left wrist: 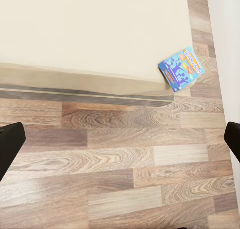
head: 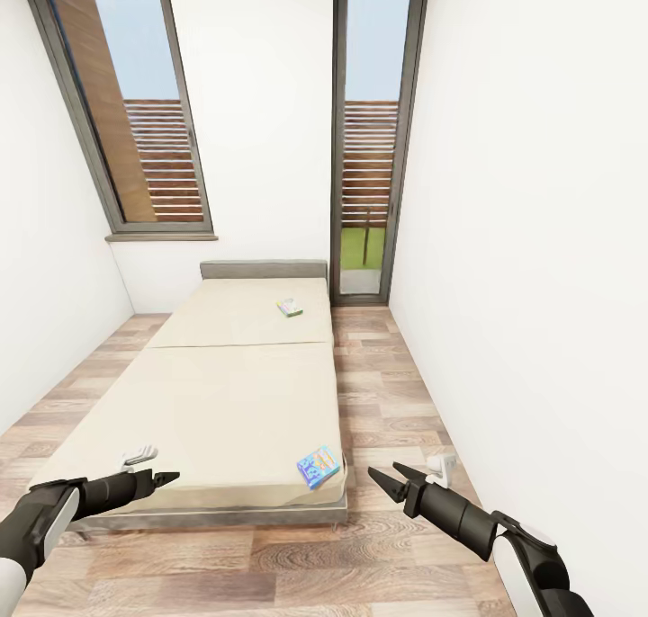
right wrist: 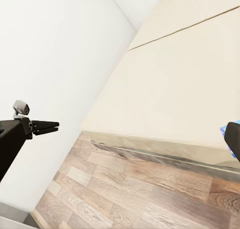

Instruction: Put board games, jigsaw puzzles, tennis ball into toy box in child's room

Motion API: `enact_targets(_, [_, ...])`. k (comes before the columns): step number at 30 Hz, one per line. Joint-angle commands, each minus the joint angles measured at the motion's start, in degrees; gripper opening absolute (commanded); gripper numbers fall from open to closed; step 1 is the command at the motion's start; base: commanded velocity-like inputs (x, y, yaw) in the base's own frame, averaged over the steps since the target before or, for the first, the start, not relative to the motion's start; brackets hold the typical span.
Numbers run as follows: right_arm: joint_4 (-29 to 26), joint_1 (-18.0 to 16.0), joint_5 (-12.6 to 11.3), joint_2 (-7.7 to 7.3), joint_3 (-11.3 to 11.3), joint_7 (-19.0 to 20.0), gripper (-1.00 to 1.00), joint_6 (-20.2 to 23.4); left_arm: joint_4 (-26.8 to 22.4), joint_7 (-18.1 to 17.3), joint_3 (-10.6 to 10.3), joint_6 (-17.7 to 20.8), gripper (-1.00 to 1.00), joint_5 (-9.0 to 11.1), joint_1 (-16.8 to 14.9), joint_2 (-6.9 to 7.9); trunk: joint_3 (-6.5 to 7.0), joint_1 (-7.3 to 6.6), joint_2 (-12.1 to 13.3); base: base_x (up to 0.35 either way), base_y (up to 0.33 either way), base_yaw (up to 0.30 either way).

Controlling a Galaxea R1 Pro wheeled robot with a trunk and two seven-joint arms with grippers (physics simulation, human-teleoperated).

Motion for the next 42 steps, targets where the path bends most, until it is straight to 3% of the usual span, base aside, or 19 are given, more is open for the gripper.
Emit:
enact_targets(1, [0.0, 0.0, -0.4, 0.0, 0.0, 0.1, 1.0, 0.4, 0.0, -0.1, 0.1, 0.5, 1.0, 0.3, 0.0, -0.01, -0.13, 0.04, -0.1, 0.006, -0.007, 0.0])
enact_targets(14, [0.0, 0.0, -0.2, 0.08, 0.0, 0.0, 1.0, 0.4, 0.0, -0.1, 0.2, 0.6, 1.0, 0.3, 0.0, -0.03, -0.13, 0.04, -0.1, 0.049, -0.157, 0.0])
enact_targets(28, [0.0, 0.0, -0.1, 0.09, 0.0, 0.0, 1.0, 0.4, 0.0, -0.1, 0.5, 0.8, 1.0, 0.5, -0.1, -0.14, -0.13, 0.04, -0.1, 0.005, -0.02, 0.0])
enact_targets(36, [0.0, 0.0, 0.0, 0.09, 0.0, 0.0, 1.0, 0.4, 0.0, -0.1, 0.5, 0.9, 1.0, 0.6, -0.1, -1.22, -0.13, 0.04, -0.1, 0.0, -0.001, 0.0])
enact_targets(42, [0.0, 0.0, -0.1, 0.09, 0.0, 0.0, 1.0, 0.4, 0.0, 0.1, 0.5, 1.1, 1.0, 0.5, -0.1, -2.73, -1.21, 1.35, -2.5, 0.0, 0.0, 0.0])
